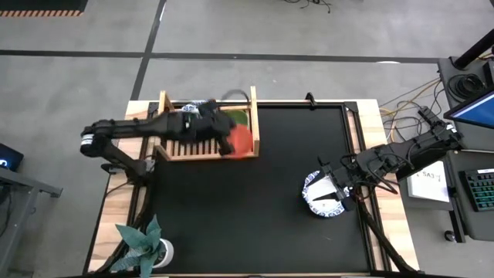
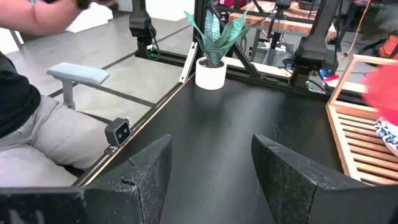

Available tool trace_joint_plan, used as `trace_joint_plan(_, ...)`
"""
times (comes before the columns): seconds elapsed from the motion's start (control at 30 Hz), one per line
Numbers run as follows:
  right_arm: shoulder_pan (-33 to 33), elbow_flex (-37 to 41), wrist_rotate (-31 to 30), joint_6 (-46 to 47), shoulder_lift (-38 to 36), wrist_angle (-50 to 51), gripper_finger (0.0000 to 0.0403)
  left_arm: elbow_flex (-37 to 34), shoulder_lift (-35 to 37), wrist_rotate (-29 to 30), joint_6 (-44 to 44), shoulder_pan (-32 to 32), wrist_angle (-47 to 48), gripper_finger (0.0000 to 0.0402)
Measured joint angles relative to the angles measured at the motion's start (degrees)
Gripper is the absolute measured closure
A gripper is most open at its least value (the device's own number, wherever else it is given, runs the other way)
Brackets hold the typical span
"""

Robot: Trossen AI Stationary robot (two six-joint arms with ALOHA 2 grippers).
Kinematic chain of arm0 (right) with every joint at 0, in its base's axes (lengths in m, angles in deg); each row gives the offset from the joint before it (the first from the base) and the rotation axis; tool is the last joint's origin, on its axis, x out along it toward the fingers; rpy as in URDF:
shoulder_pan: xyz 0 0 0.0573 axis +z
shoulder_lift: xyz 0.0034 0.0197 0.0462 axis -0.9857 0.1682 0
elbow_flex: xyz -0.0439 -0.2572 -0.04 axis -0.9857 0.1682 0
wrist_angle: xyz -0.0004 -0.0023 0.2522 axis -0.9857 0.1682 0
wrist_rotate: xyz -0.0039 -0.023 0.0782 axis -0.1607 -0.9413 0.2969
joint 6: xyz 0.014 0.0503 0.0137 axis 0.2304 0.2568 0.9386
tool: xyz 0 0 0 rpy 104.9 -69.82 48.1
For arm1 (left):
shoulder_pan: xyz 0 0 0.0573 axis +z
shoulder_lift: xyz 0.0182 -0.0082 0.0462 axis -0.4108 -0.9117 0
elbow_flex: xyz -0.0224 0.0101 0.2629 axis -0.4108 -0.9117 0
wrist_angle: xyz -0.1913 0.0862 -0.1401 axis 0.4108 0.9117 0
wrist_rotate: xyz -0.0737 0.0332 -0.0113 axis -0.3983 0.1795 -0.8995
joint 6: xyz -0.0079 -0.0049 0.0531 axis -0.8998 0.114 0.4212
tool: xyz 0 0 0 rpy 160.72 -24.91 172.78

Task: Place and stack bowls onto a shelf
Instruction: Stack the orange bowl on top of the green bowl on the shelf

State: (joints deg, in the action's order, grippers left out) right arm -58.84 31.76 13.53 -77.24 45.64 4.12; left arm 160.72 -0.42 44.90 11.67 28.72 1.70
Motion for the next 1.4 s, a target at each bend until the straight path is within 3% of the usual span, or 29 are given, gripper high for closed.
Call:
trace_joint_plan(0.13,0.0,0.0,0.0,-0.1,0.0,0.0,0.0193,-7.1,2.0,-1.9,0.1,11.7,-7.3,0.0402)
trace_joint_plan(0.23,0.0,0.0,0.0,-0.1,0.0,0.0,0.0193,-12.8,2.1,-10.0,-0.8,19.7,-16.9,0.0402)
trace_joint_plan(0.33,0.0,0.0,0.0,-0.1,0.0,0.0,0.0193,-17.1,0.5,-17.8,-0.5,24.7,-25.4,0.0401)
trace_joint_plan(0.43,0.0,0.0,0.0,-0.1,0.0,0.1,0.0193,-19.6,-0.9,-18.5,-0.2,27.4,-29.0,0.0401)
trace_joint_plan(1.07,0.0,0.0,0.0,0.6,0.0,0.2,0.0193,-20.6,-8.2,-17.0,-0.2,29.0,-30.6,0.0401)
trace_joint_plan(1.4,0.0,0.0,0.0,0.8,0.0,0.2,0.0193,-20.6,-8.6,-17.0,-0.6,29.0,-31.9,0.0352)
